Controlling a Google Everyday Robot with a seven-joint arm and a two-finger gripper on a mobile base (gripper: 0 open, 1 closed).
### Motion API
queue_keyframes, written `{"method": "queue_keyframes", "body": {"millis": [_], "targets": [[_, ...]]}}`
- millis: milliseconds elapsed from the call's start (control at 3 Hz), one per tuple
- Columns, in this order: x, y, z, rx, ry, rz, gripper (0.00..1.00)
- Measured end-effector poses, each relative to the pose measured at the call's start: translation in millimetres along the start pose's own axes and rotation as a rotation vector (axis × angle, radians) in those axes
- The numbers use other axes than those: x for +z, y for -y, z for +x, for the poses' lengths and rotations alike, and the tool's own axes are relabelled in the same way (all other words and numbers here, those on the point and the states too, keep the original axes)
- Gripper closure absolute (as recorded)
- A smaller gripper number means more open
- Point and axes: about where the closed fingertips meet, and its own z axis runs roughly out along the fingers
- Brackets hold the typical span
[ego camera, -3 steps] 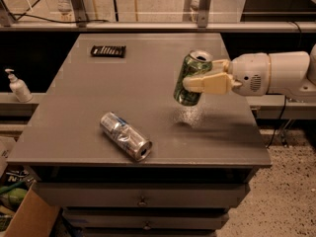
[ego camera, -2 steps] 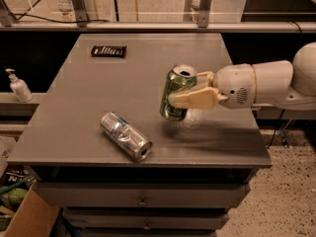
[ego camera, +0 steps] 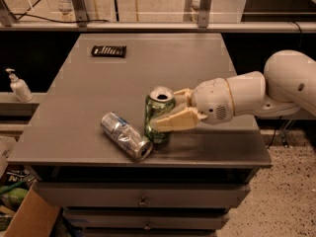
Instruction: Move green can near redbull can
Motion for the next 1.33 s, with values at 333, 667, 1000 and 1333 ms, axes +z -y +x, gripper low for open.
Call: {"method": "queue_keyframes", "body": {"millis": [333,667,1000,1333], "targets": [[6.4,-2.6,7.6,-0.026,-0.031,-0.01,1.0],[7.5,-2.1,13.2,-0.032,-0.054,-0.007,0.84],[8.3,-2.2,15.7,-0.031,-0.064,-0.009,0.61],[8.3,-2.2,15.6,-0.031,-0.064,-0.009,0.38]]}}
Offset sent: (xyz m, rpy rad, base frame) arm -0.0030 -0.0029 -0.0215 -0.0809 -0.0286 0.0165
